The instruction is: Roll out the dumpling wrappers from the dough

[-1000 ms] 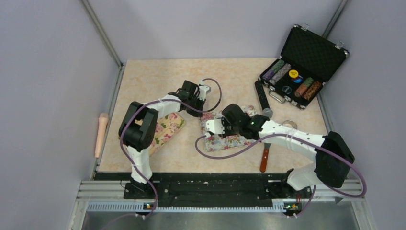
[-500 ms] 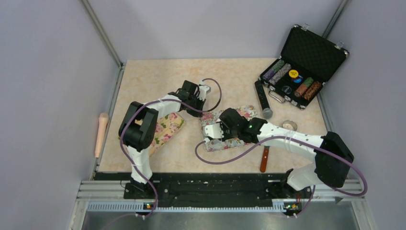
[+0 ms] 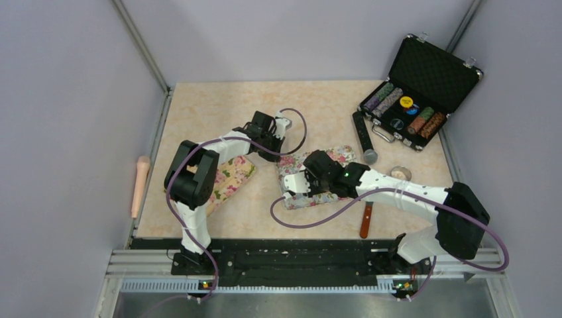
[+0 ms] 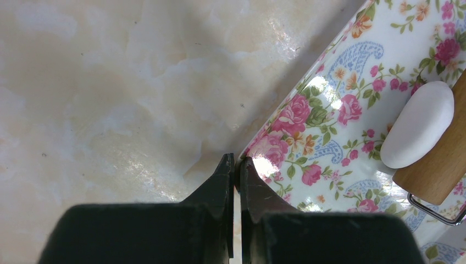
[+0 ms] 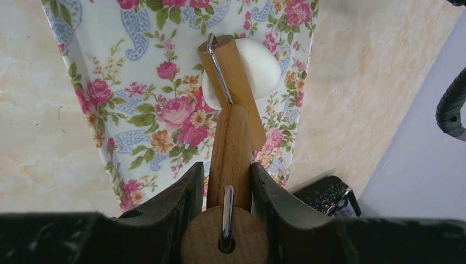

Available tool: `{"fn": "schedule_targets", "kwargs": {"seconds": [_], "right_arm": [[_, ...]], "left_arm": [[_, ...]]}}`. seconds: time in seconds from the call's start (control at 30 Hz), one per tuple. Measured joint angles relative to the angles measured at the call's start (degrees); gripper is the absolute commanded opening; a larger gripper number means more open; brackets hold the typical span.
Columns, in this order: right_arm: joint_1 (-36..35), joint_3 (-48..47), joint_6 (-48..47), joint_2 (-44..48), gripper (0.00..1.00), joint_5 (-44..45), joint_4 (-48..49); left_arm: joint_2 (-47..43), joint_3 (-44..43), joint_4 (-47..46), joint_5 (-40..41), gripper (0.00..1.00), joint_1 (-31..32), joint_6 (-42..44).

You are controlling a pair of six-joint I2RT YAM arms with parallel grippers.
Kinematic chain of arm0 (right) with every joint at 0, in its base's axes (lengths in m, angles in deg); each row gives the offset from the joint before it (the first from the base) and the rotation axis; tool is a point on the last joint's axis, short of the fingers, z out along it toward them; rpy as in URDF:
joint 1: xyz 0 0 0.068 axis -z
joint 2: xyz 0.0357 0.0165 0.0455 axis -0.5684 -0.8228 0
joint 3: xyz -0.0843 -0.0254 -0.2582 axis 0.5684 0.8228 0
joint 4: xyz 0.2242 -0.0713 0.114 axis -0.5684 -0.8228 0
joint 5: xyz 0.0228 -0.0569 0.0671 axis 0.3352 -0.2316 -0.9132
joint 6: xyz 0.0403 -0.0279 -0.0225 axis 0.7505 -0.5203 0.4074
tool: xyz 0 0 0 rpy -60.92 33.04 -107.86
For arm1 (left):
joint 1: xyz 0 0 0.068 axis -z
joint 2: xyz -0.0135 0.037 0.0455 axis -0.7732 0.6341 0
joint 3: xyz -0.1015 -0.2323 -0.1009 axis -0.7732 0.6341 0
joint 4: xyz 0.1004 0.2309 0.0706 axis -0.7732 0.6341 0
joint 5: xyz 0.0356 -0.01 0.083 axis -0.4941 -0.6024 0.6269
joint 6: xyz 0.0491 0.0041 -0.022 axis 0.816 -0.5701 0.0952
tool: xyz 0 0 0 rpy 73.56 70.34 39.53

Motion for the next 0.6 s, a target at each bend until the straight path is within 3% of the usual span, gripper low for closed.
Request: {"fn": "schedule_targets", "kwargs": {"seconds": [0.6], "right_arm": [[0.0, 0.2, 0.3, 0.7, 0.00, -1.2, -1.3]], "left_arm": [[0.0, 0.0, 0.0, 0.0, 0.00, 0.0, 0.0]]}}
